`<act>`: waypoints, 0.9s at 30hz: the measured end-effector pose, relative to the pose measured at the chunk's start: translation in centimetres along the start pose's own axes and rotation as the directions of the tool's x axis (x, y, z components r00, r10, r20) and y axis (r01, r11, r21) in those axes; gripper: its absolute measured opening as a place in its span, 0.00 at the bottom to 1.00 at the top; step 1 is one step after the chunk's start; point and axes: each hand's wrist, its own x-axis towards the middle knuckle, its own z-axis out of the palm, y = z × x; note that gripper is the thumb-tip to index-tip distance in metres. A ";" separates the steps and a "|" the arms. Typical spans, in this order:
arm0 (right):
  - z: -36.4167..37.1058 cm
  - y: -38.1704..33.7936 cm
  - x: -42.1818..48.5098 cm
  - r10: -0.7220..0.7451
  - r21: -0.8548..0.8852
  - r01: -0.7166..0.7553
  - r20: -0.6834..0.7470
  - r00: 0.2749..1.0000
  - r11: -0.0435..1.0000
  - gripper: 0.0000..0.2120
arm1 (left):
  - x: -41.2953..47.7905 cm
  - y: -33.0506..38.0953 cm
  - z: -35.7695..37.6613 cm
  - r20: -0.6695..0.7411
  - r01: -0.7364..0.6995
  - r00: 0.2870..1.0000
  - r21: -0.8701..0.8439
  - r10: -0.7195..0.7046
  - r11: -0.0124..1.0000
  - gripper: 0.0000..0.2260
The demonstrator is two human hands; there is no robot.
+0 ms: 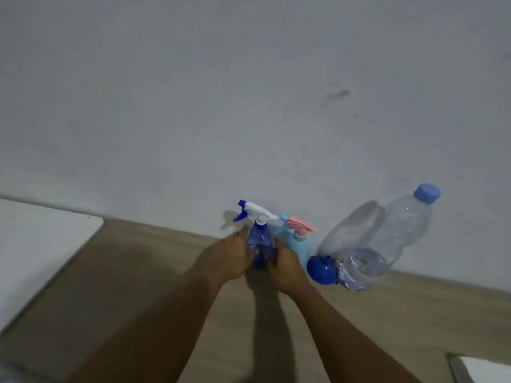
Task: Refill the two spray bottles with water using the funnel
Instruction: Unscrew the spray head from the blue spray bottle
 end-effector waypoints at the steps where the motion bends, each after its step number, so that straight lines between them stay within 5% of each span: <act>1: 0.2 0.4 0.2 -0.021 0.007 0.021 -0.012 1.000 1.000 0.14 | 0.3 -0.2 0.3 -0.021 -0.024 1.000 -0.023 0.024 0.999 0.20; 11: 1.0 0.1 -4.1 -0.012 0.087 0.018 -0.073 0.997 0.996 0.11 | -4.9 1.0 0.8 -0.105 0.044 0.993 -0.084 -0.053 0.996 0.15; 15: 0.8 0.7 -10.1 -0.050 0.154 0.077 -0.172 0.984 0.985 0.23 | -9.5 3.5 2.5 -0.106 0.022 0.994 -0.031 -0.025 0.999 0.23; 27: -5.5 5.9 -25.0 0.152 0.253 -0.077 -0.290 0.945 0.964 0.23 | -18.1 14.7 10.4 0.036 -0.001 0.999 -0.104 0.005 0.995 0.26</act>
